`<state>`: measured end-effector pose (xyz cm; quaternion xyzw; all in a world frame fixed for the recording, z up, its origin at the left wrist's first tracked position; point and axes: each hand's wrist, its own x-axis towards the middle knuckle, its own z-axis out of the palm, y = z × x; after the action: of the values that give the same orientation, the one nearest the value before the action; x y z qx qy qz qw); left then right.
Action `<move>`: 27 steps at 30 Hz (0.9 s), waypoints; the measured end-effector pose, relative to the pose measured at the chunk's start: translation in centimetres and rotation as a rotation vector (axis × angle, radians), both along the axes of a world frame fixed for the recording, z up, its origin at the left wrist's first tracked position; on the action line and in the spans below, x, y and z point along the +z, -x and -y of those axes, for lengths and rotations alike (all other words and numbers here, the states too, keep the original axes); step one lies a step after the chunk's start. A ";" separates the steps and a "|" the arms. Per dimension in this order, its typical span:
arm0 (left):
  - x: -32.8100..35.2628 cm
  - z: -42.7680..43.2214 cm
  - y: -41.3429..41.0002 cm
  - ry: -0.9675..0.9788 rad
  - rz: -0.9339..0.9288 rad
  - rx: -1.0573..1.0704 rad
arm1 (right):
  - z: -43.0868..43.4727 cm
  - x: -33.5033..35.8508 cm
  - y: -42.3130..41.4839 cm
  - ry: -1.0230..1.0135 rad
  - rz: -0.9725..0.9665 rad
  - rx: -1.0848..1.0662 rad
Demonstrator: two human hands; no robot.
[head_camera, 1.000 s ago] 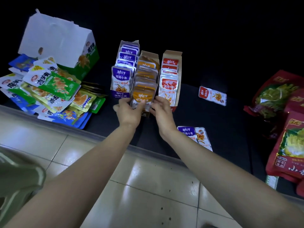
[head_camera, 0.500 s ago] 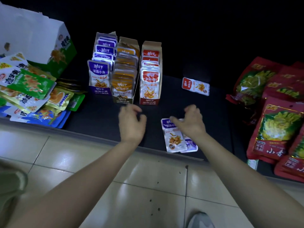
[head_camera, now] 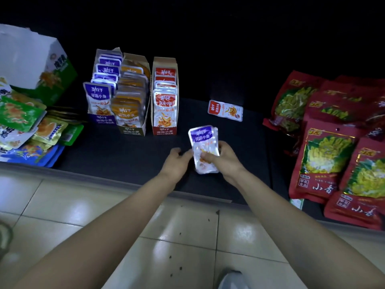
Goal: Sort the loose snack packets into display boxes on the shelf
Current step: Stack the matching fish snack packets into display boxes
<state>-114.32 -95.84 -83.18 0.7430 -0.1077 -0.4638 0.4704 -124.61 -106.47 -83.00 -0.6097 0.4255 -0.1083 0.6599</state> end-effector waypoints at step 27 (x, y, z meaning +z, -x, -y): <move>0.4 0.0 -1.8 0.027 0.032 0.308 | 10.7 -2.8 -3.1 0.992 -0.615 0.352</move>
<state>-112.49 -95.89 -82.73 0.7517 -0.0061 -0.3729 0.5440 -121.56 -117.16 -85.80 -0.9090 0.3881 -0.0019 0.1522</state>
